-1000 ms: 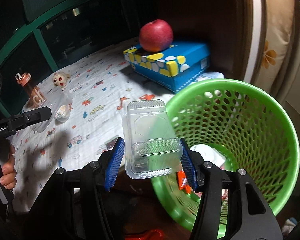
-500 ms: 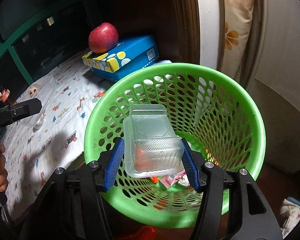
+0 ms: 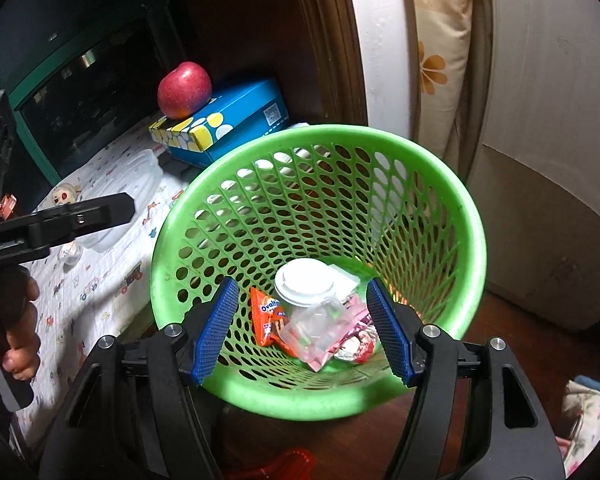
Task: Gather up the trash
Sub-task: 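Carry plate and box over the basket and release the box from the right tool, then open the left tool to drop the clear round plate into the basket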
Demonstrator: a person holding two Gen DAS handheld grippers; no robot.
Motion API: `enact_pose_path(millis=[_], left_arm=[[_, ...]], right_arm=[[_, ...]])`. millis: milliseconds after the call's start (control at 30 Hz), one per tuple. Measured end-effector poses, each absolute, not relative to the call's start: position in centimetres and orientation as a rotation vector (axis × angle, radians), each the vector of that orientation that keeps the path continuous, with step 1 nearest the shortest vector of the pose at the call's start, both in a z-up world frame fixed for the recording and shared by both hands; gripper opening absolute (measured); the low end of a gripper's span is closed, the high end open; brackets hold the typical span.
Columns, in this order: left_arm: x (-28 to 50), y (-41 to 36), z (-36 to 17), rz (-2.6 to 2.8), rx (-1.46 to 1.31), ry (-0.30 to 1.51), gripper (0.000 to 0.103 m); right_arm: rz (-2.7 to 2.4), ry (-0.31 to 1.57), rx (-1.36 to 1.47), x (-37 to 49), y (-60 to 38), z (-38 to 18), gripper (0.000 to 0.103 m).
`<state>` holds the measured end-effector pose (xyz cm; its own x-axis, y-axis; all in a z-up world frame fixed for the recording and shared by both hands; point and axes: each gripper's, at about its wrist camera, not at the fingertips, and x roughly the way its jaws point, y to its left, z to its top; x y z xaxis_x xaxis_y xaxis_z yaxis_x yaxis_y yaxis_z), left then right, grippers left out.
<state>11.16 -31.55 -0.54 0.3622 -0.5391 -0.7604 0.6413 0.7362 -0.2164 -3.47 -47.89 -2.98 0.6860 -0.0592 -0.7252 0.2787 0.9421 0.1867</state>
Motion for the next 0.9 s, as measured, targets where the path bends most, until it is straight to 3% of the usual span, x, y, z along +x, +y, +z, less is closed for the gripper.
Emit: enact_pose_path(millis=[433,900], left_arm=[[10.2,-34.4,-1.8,-0.847,0.114,0.965,0.092],[10.8,-26.5,-0.4,-0.71,0.049,0.912,0.093]], right_arm=[[-0.194,0.78,0.315,-5.7,-47.7,-2.8,0.069],[-0.104,0.759,0.269,-4.3,-44.2,-1.6,0.072]])
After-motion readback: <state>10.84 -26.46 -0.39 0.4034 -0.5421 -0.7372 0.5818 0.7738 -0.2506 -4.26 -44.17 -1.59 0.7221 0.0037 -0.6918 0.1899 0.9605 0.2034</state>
